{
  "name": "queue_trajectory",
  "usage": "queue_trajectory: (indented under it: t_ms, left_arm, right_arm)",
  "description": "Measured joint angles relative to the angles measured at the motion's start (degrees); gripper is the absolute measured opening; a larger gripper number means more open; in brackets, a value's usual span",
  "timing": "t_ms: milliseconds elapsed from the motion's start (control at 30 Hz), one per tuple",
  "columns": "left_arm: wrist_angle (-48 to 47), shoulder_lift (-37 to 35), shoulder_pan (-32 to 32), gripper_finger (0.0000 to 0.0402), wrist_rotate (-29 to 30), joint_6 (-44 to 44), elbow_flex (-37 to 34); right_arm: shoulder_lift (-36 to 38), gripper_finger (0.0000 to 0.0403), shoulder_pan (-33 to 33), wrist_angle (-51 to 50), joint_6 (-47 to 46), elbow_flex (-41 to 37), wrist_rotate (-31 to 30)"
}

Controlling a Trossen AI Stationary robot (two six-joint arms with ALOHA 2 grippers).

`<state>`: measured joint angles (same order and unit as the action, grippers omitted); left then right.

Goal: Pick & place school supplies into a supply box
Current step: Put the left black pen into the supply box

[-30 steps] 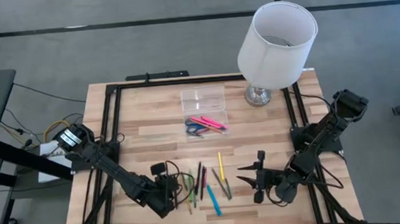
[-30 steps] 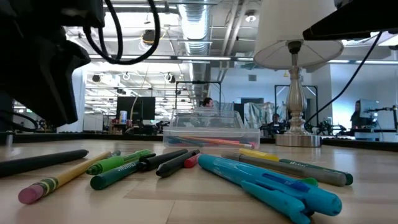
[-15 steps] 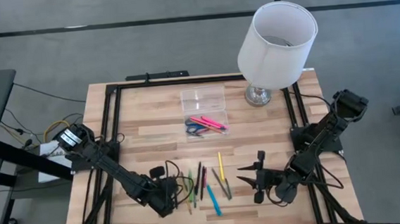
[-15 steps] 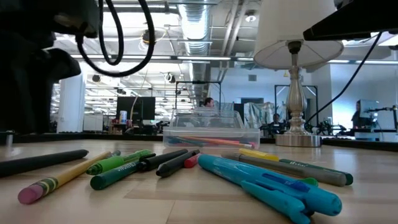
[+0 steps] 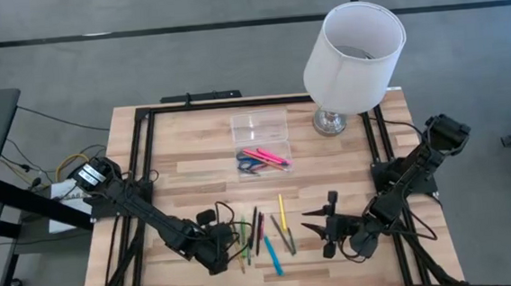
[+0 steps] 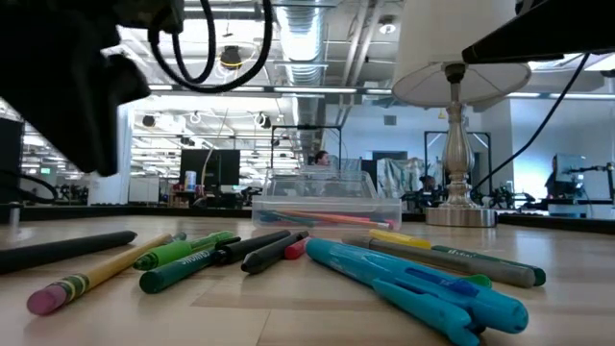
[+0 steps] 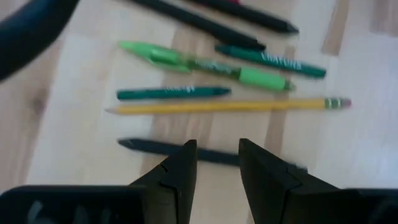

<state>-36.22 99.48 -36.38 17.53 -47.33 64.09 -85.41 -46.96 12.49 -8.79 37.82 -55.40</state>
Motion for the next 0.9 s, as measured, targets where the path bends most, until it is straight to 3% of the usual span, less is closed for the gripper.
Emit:
queue_trajectory:
  t_ms: [133, 267, 433, 700, 900]
  left_arm:
    - [1.04, -0.02, 0.09, 0.0114, 5.06, -2.50, -0.01]
    - [-0.88, -0.02, 1.62, 0.0114, -0.75, -1.07, 1.07]
    - [-1.50, -0.02, 1.62, 0.0114, -0.78, -0.37, 2.54]
    - [-11.78, -0.04, 1.63, 0.0115, -0.18, -6.30, 4.42]
    - [-11.55, -0.04, 1.64, 0.0127, -0.49, -7.84, 4.42]
  right_arm:
    - [0.02, 0.0122, 0.34, 0.00, 0.95, 0.00, 0.00]
    - [0.02, 0.0122, 0.65, 0.00, 1.84, 0.00, 0.00]
    - [0.02, 0.0122, 1.31, 0.05, 2.83, 0.00, 0.02]
    - [0.02, 0.0122, 2.12, 0.02, 2.85, 0.02, 2.25]
    - [0.02, 0.0122, 2.24, 0.68, 4.79, 0.02, 2.62]
